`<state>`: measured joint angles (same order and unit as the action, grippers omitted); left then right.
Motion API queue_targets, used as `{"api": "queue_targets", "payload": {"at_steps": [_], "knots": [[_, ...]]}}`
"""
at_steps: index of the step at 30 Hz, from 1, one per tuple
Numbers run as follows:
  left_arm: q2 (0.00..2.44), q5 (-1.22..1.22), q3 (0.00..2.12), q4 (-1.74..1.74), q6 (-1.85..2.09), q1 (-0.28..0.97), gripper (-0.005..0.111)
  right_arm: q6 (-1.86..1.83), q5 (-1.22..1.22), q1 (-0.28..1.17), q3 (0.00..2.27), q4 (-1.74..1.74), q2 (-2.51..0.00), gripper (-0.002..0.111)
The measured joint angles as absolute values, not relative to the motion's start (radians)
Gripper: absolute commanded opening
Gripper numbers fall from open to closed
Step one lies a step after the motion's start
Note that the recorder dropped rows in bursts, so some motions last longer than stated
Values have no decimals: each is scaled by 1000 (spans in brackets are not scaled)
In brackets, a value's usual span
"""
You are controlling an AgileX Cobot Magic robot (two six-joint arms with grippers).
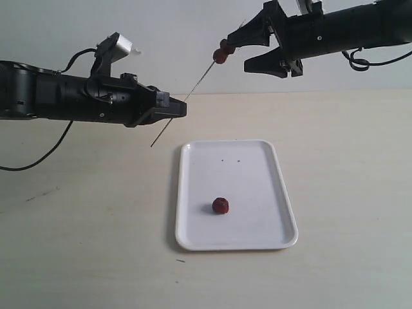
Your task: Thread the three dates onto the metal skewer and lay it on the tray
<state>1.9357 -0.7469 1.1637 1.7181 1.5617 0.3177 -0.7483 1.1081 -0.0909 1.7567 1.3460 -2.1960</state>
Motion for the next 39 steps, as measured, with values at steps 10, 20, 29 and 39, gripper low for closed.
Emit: {"api": "queue_targets", "payload": {"at_steps": [10, 20, 29, 39], "knots": [[1936, -723, 1164, 1721, 1562, 313, 0, -771, 1157, -143, 1757, 1294, -2196, 72], [1936, -749, 1164, 1696, 1564, 245, 0, -835, 1206, -144, 1757, 1120, -2194, 72], [1936, -1053, 1131, 1636, 1599, 57, 0, -809, 1209, -86, 1757, 924, -2158, 71], [1936, -1200, 1119, 1503, 1626, -32, 0, -725, 1223, 103, 1681, 609, -2158, 66]]}}
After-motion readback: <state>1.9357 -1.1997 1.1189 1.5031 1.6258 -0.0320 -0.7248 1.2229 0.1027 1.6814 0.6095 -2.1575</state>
